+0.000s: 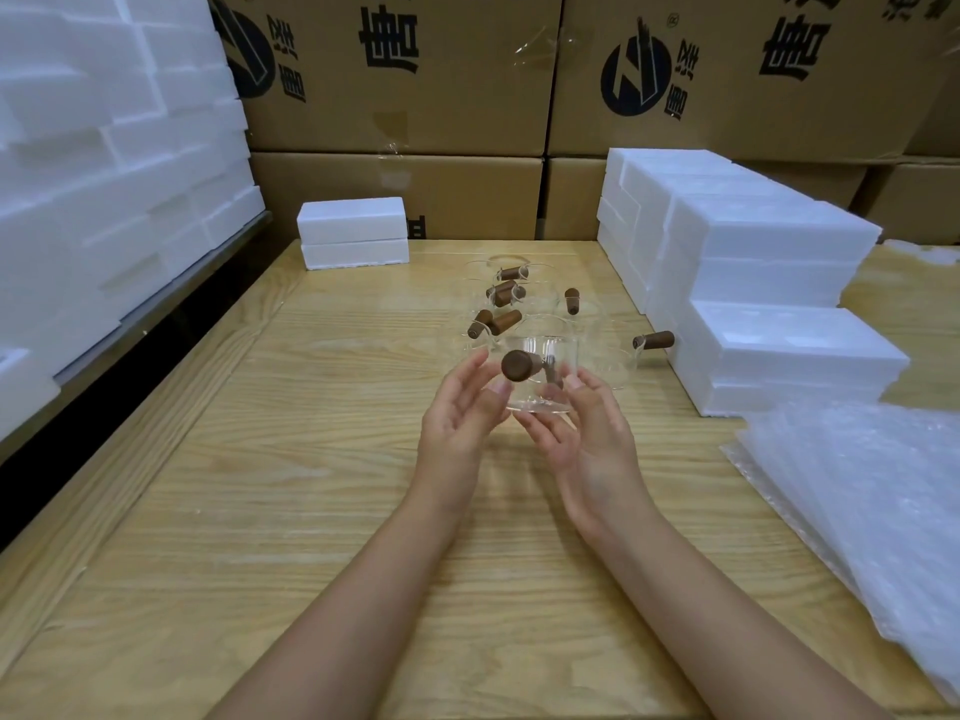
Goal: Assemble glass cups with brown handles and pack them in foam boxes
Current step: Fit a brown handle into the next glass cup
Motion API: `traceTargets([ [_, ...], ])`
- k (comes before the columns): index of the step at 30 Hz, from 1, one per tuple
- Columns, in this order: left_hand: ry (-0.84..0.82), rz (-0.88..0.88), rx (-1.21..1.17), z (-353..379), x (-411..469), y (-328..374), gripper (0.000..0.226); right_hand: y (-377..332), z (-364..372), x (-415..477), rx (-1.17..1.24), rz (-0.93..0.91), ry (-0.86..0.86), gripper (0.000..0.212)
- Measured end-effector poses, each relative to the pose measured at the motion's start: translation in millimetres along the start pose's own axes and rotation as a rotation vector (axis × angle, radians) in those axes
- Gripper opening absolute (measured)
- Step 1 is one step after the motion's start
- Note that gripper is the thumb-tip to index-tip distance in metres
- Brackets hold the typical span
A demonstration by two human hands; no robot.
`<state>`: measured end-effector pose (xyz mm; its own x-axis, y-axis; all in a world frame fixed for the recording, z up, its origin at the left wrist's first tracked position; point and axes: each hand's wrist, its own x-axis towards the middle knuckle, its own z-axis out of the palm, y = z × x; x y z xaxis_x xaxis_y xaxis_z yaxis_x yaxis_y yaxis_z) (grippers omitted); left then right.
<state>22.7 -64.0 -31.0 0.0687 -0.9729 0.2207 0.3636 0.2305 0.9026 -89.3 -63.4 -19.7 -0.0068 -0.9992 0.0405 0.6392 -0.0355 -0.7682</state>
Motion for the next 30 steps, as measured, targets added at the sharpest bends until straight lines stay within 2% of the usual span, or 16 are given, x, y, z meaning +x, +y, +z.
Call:
traceTargets([
  [2, -0.126, -0.056, 0.027, -1, 0, -2, 0.051, 1, 1, -1, -0.004, 0.02, -0.037, 0.04],
  [3, -0.158, -0.075, 0.039, 0, -1, -2, 0.058, 2, 0, -1, -0.009, 0.021, -0.046, 0.039],
  [5, -0.12, -0.099, 0.044, 2, -2, 1, 0.085, 2, -1, -1, -0.055, 0.011, -0.037, 0.038],
  [6, -0.082, -0.099, 0.042, 3, -2, 2, 0.091, 2, 0, -1, -0.098, 0.002, -0.022, 0.039],
  [11, 0.054, -0.038, 0.046, 1, 1, -2, 0.052, 0, 2, -5, -0.303, -0.116, 0.05, 0.023],
  [15, 0.098, 0.004, 0.067, 0, 3, -3, 0.051, -2, 1, -13, -0.452, -0.311, -0.05, 0.039],
  [18, 0.118, 0.065, 0.143, 4, 1, -4, 0.057, -1, 3, -14, -0.484, -0.401, -0.048, 0.034],
  [22, 0.106, 0.162, 0.297, 9, -5, -6, 0.072, -1, 3, -9, -0.375, -0.333, 0.106, 0.016],
  [24, 0.082, 0.205, 0.331, 8, -7, -5, 0.07, -4, 2, -8, -0.279, -0.262, 0.136, 0.012],
  [27, 0.067, 0.246, 0.335, 6, -8, -4, 0.065, -7, -1, -4, -0.128, -0.157, 0.145, 0.018],
  [30, 0.036, 0.2, 0.352, 5, -7, -2, 0.075, -11, -3, -2, -0.065, -0.076, 0.112, 0.03],
])
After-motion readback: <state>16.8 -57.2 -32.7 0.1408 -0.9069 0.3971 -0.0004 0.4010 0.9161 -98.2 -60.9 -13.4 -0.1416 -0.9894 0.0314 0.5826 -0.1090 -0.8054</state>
